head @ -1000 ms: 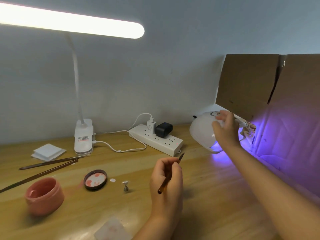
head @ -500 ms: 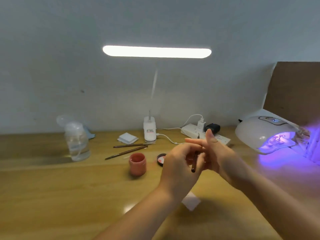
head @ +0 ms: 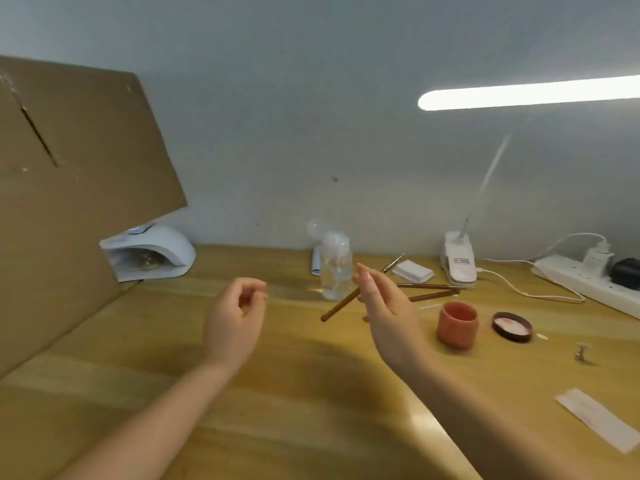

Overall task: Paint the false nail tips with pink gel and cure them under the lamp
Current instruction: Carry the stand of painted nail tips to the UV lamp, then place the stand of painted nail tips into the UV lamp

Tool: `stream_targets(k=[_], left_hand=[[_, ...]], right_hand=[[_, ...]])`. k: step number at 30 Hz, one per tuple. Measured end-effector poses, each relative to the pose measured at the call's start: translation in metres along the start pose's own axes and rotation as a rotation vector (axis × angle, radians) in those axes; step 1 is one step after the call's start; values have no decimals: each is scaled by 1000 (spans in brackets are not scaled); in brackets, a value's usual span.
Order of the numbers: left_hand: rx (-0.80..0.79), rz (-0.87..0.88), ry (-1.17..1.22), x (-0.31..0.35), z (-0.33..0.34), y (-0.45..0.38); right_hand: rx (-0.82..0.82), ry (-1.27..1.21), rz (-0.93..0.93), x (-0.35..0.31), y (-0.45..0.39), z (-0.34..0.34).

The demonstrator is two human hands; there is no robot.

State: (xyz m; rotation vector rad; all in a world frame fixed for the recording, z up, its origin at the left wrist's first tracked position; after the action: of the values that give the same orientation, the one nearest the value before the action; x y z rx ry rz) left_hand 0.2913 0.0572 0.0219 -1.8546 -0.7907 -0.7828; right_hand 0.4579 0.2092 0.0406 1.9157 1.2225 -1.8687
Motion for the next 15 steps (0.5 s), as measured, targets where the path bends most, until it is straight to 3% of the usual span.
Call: stream_targets(k=[3,7,15], left_hand=[[185,-323,-133,-75,-42,-53],[226,-573,-318,-149,-88,-100],[326,-502,-433,-195,-95,-167]], right_hand=[[-68,-13,-13,11,-5,51],[-149,42,-64,18,-12,98],[-253,110,-140,32,-10,118]])
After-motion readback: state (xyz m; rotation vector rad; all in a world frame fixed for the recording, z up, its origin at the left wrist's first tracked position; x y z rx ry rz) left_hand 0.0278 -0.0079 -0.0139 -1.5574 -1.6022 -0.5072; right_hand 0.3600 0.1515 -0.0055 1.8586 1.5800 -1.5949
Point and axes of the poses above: each hand's wrist, its own y-axis away from the middle knuckle, its own z-axis out of the palm, x = y × z, the point moved 2 cm from there along -y, towards the middle knuckle, and after that the axes turned 3 degrees about -z, right-handed, at the moved point
